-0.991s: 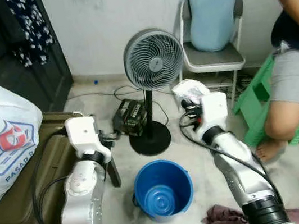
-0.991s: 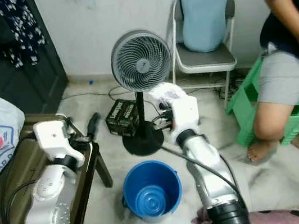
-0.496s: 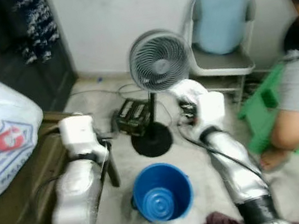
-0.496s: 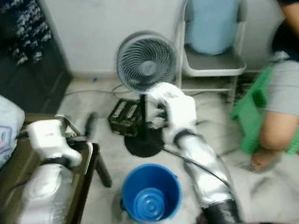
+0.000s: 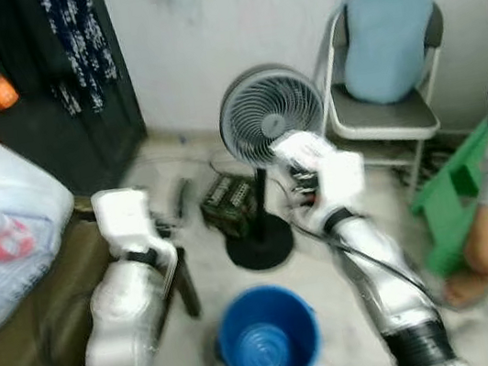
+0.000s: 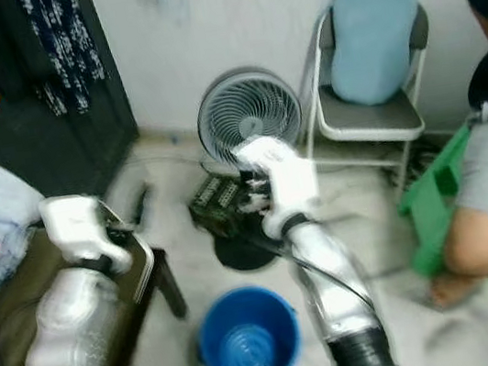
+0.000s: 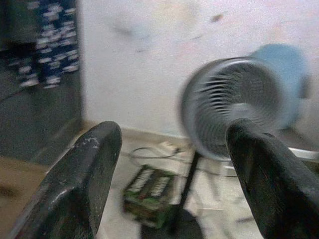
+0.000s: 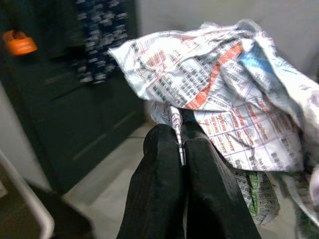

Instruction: Clean up the room

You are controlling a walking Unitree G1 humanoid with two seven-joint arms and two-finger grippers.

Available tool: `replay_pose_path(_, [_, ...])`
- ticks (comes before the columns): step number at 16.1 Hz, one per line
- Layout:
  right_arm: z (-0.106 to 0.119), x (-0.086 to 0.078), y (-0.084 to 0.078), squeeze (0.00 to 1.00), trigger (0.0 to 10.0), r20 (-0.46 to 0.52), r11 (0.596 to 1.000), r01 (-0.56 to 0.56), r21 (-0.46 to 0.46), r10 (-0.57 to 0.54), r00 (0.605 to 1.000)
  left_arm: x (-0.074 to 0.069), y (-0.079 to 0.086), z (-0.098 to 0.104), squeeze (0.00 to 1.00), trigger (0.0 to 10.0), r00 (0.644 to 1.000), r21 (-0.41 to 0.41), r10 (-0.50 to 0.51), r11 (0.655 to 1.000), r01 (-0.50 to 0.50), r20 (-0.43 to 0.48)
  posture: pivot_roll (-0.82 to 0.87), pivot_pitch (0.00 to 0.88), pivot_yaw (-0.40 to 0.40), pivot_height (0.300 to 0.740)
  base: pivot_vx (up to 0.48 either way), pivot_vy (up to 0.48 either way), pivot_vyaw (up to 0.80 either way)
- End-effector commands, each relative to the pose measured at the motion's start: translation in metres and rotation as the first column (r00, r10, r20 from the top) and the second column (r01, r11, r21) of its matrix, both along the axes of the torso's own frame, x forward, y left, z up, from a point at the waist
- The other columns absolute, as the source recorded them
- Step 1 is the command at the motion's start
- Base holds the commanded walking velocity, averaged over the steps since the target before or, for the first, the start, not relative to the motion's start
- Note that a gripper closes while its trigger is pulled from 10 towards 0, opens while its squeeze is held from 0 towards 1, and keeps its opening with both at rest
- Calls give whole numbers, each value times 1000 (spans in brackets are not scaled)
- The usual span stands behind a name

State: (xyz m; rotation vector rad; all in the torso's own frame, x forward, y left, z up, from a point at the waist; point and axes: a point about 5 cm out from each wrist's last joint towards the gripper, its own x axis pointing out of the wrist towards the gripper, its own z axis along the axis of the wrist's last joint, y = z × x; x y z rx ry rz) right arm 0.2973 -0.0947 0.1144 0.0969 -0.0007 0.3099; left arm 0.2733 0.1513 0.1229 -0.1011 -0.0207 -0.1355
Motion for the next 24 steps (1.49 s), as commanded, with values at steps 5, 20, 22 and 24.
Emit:
replay_pose_path(5, [-28,10,-9,0,10000,-166,986,74,-150,-99,981,-12,5,6,0,10000,996,110,-85,990,83,11,53,56,-97,740,0,0,0])
replay_pose_path(20, [-108,5,-13,0,10000,-490,955,143,-262,-259,832,-113,38,22,0,10000,932,364,-315,859,361,-180,277,298,22,740,0,0,0])
replay_pose_path(22, [-109,7,-12,0,10000,-499,955,136,-264,-256,828,-114,43,27,0,10000,935,375,-302,858,352,-186,302,308,36,740,0,0,0])
replay_pose_path(24, [-107,11,-8,0,10000,-504,958,116,-261,-238,830,-117,48,32,0,10000,935,395,-296,849,351,-197,321,315,52,740,0,0,0])
